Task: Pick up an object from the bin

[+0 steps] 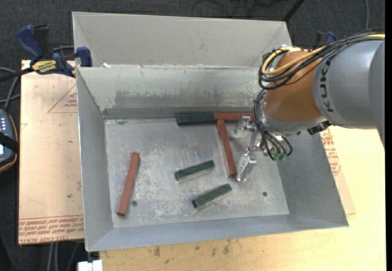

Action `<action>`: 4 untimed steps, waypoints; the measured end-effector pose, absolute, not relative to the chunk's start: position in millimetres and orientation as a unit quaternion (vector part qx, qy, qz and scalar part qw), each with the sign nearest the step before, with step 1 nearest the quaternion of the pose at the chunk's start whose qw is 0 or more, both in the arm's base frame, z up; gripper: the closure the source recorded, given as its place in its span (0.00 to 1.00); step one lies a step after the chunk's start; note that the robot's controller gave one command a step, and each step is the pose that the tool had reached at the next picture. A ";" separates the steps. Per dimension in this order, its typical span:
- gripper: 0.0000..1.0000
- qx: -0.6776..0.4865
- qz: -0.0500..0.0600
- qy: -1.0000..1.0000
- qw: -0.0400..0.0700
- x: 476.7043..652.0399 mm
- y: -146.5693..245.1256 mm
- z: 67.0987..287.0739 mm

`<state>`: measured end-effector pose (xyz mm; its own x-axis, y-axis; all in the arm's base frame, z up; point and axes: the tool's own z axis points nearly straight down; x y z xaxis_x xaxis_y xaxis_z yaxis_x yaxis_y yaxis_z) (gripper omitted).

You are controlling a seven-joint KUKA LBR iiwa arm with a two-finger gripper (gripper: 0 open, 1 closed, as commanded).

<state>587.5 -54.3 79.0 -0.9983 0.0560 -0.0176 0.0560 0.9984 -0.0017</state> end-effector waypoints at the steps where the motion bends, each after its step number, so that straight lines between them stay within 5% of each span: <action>1: 0.00 0.023 -0.001 1.000 0.003 604.8 5.9 80.0; 2: 0.00 0.022 -0.001 1.000 0.005 616.2 22.0 80.3; 3: 0.00 -0.047 0.001 0.999 0.000 580.0 55.2 91.7; 4: 1.00 -0.159 0.002 0.987 0.013 589.4 67.8 79.4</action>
Offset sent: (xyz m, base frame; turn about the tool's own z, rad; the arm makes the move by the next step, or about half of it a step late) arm -0.0099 0.0526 -0.0090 0.0387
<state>589.4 67.8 79.4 -0.9492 -0.3136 -0.0261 -0.3136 0.9495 -0.0005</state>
